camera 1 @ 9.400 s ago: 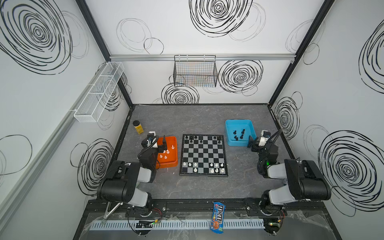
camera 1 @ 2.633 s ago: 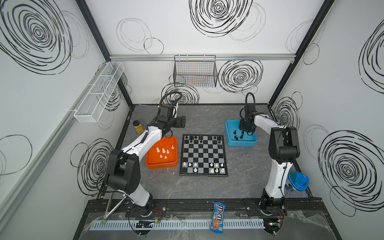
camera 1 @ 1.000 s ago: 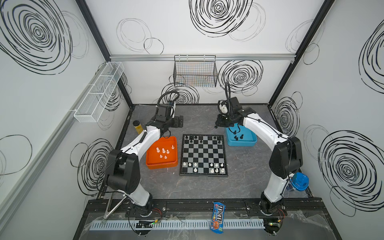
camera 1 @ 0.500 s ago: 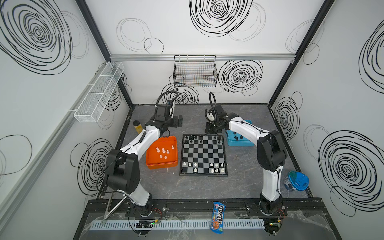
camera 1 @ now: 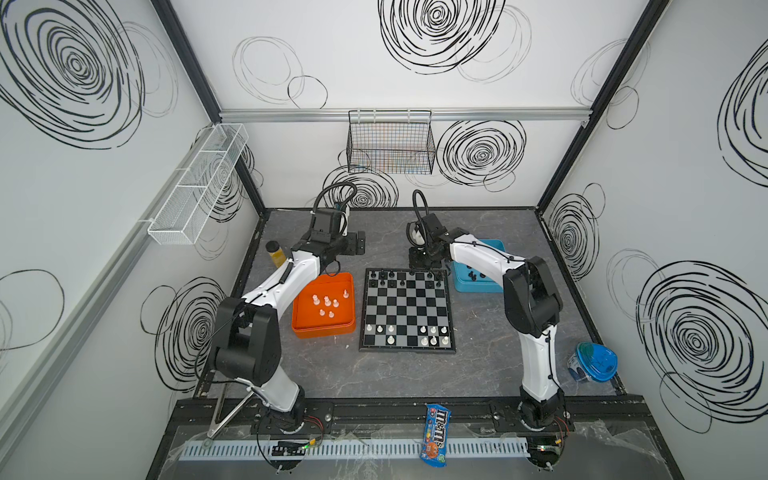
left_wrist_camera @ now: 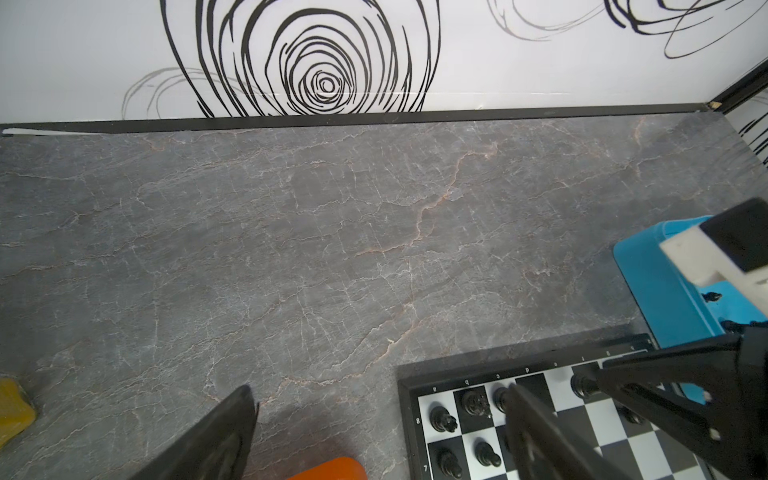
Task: Set up the chess pieces on the board
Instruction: 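Lift the black piece and carry it with the right gripper to the chessboard, then lower the black piece onto its square and open the right gripper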
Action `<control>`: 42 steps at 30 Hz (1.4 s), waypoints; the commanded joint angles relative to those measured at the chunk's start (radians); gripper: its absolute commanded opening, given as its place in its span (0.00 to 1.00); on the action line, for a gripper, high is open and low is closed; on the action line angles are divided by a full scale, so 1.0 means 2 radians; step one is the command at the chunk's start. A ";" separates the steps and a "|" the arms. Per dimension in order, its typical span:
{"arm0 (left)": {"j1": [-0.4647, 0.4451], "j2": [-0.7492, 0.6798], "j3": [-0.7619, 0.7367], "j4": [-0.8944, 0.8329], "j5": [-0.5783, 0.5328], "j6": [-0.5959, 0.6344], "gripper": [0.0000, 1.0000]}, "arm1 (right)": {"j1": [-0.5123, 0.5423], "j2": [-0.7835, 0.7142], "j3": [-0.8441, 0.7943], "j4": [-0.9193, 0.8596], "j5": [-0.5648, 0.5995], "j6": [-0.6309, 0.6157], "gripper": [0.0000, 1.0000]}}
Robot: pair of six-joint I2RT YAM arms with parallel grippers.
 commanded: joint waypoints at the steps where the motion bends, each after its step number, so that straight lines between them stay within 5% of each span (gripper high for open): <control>1: 0.004 0.004 0.010 0.011 0.005 -0.005 0.96 | 0.002 0.012 0.018 0.003 0.011 0.001 0.14; 42: 0.004 0.002 0.011 0.010 0.007 -0.007 0.96 | 0.016 0.042 0.057 -0.049 0.048 -0.013 0.14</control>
